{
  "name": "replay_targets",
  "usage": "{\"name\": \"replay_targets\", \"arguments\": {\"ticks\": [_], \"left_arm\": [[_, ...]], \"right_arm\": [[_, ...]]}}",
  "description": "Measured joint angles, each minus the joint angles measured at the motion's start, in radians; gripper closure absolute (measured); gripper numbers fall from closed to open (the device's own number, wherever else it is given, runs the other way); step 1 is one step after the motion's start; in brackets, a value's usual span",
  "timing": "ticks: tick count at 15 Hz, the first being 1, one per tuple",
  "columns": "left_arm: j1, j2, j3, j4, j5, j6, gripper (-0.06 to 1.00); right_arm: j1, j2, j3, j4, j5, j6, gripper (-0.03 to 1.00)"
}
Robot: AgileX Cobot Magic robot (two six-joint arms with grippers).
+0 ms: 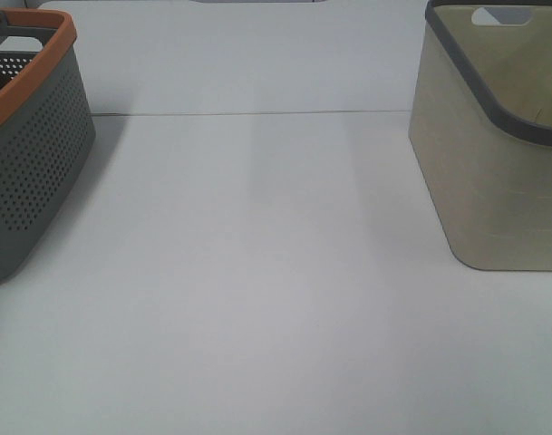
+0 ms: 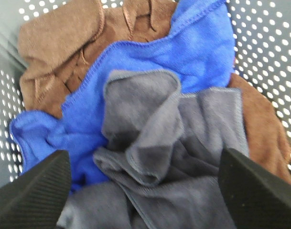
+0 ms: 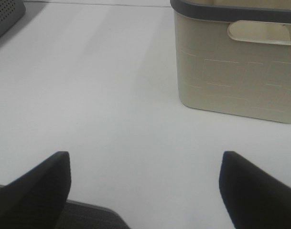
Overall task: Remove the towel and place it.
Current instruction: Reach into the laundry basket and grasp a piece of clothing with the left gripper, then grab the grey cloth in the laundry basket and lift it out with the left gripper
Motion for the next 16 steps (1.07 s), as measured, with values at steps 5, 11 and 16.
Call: {"name": "replay_targets", "arguments": {"ticks": [5, 11, 16], "left_arm": [[0.000, 0.152, -0.175, -0.066, 0.135, 0.015, 0.17], [0.000, 0.213, -0.183, -0.071, 0.143, 0.035, 0.23], [-0.002, 0.246, -0.184, -0.110, 0.133, 0.039, 0.28]], "right_arm": [[0.000, 0.000, 0.000, -0.006, 0.000, 0.004, 0.14], [0.000, 0.000, 0.000, -0.007, 0.000, 0.011, 0.14], [0.000, 0.000, 0.000, -0.007, 0.000, 0.012, 0.14]]}}
